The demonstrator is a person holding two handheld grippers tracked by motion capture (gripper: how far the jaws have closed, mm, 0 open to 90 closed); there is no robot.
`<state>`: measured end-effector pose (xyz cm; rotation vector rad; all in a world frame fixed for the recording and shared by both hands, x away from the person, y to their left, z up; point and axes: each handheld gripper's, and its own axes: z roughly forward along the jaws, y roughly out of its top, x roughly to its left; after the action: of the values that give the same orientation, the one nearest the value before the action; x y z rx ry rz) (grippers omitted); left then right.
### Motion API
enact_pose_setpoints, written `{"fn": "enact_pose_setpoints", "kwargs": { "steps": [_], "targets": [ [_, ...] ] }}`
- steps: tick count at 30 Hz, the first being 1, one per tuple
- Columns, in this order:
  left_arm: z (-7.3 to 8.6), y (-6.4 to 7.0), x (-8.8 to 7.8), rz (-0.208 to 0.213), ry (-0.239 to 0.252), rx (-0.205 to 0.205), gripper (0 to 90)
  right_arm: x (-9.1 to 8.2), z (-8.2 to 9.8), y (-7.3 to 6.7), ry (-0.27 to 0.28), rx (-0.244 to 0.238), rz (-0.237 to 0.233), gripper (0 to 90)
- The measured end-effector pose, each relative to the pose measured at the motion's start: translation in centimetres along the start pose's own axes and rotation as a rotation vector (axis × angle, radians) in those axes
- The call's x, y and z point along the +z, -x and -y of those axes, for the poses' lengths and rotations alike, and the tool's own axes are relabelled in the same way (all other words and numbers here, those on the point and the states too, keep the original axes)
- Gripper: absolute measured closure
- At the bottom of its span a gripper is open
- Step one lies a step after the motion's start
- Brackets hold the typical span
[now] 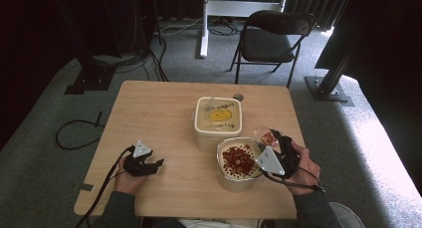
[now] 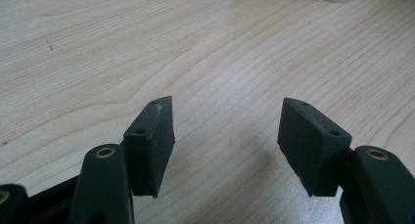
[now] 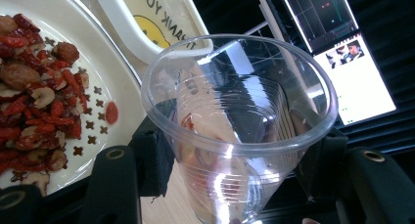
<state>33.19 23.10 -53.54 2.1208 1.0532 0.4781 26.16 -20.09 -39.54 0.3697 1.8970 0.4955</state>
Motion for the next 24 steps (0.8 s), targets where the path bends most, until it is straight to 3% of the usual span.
{"fn": "enact_pose_setpoints", "kwargs": {
  "steps": [10,17,24],
  "targets": [
    [0.0,0.1,0.0,0.002,0.001,0.001,39.1,0.0,-0.4,-0.5,-0.006,-0.073,0.011,40.7],
    [0.0,0.1,0.0,0.002,0.001,0.003,39.1,0.1,-0.5,-0.8,-0.035,-0.153,0.024,40.6],
    [0.0,0.1,0.0,0.002,0.002,0.0,39.1,0.4,-0.8,-1.2,-0.07,-0.303,0.047,40.4]
  ]
}}
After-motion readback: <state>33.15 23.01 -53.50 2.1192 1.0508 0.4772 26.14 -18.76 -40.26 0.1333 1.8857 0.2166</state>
